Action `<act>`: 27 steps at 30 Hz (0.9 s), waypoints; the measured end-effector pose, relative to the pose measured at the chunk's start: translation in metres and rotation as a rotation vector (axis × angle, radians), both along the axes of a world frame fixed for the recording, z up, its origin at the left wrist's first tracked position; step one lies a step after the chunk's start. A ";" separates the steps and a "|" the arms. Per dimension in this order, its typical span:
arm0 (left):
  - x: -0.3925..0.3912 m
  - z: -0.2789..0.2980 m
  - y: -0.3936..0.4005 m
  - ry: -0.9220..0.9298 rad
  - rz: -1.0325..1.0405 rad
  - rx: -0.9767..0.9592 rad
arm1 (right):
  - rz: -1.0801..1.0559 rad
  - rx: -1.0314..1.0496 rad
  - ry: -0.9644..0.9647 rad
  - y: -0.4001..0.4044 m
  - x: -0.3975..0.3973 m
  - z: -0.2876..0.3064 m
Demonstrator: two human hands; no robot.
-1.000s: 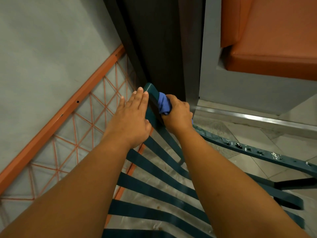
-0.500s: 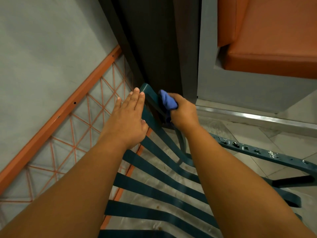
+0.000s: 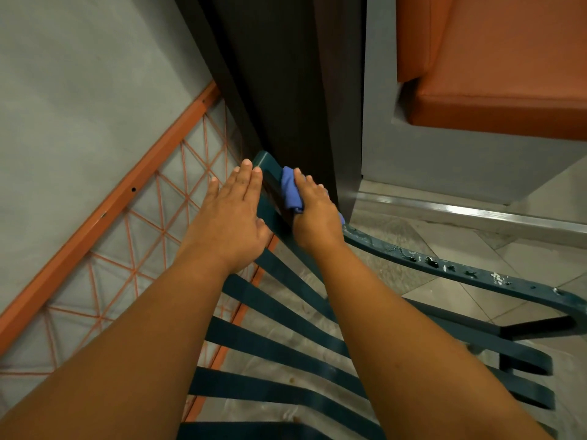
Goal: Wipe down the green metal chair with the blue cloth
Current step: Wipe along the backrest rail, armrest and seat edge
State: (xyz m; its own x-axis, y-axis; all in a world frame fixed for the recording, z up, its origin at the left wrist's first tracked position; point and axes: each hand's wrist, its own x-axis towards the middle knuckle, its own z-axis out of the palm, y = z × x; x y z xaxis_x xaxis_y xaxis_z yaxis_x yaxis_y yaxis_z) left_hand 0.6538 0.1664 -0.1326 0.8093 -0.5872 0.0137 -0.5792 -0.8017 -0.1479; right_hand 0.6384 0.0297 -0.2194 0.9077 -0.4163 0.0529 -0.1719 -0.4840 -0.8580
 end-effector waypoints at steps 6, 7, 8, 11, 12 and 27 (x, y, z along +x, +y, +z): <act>0.000 0.001 0.000 0.000 -0.007 -0.001 | 0.114 -0.244 -0.132 0.003 -0.038 -0.042; 0.000 0.001 0.000 0.000 -0.007 0.004 | 0.111 -0.220 -0.131 0.001 -0.041 -0.040; 0.000 0.001 0.000 0.002 -0.006 0.008 | 0.112 -0.178 -0.128 0.000 -0.043 -0.036; 0.000 0.001 -0.001 0.007 0.001 0.014 | 0.147 -0.011 -0.139 -0.001 -0.055 -0.023; 0.001 0.001 -0.001 0.005 0.000 0.015 | 0.173 0.065 -0.144 0.000 -0.061 -0.020; 0.001 0.000 0.000 0.006 -0.005 0.001 | 0.018 -0.140 0.075 0.013 -0.030 -0.029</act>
State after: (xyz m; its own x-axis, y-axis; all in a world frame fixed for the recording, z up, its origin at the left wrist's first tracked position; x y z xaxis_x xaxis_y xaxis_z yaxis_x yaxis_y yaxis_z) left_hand 0.6545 0.1668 -0.1324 0.8062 -0.5916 0.0085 -0.5843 -0.7984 -0.1455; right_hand 0.6088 0.0426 -0.2488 0.9183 -0.3937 0.0415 -0.2232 -0.6014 -0.7672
